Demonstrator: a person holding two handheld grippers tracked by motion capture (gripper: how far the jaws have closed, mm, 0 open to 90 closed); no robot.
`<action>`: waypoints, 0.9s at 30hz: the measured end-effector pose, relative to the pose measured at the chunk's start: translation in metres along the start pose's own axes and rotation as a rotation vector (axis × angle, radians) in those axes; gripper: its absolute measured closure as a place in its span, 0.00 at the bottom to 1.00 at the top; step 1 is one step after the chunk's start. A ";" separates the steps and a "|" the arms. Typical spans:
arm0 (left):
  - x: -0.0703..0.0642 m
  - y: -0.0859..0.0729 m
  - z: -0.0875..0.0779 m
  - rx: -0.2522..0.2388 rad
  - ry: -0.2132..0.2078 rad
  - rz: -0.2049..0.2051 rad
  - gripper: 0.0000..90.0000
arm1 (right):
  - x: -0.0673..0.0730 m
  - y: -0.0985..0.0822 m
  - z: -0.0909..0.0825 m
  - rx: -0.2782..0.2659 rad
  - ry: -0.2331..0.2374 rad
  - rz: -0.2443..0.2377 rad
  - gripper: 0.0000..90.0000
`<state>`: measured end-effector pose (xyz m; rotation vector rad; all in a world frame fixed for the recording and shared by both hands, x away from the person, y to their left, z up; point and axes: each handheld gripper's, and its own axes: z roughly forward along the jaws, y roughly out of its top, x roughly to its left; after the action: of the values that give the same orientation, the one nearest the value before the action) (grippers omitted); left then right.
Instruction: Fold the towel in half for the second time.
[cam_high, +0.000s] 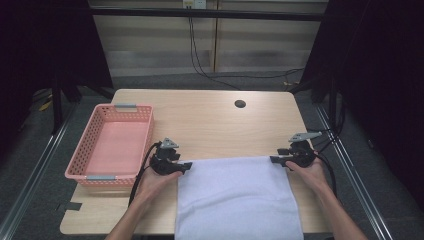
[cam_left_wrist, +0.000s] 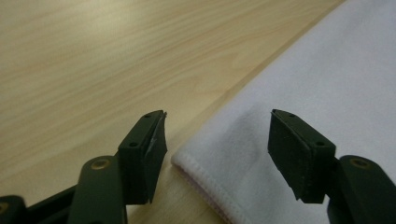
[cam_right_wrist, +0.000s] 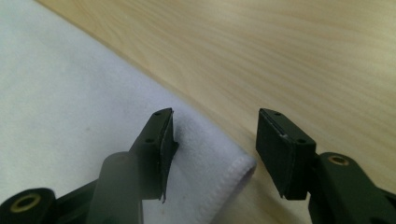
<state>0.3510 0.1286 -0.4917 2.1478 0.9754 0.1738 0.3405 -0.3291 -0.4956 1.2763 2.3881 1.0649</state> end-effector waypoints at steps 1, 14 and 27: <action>0.000 -0.001 0.000 0.005 0.005 -0.004 0.40 | 0.000 -0.001 0.001 0.007 0.006 -0.004 0.54; 0.004 -0.008 0.003 0.009 -0.062 0.036 0.69 | 0.004 -0.005 0.001 0.047 0.057 -0.009 0.85; -0.003 0.014 -0.031 -0.149 -0.128 -0.002 0.91 | -0.001 0.006 -0.045 -0.113 0.070 0.004 0.93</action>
<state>0.3445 0.1383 -0.4592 1.9961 0.8639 0.1030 0.3219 -0.3496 -0.4594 1.2252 2.3388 1.2467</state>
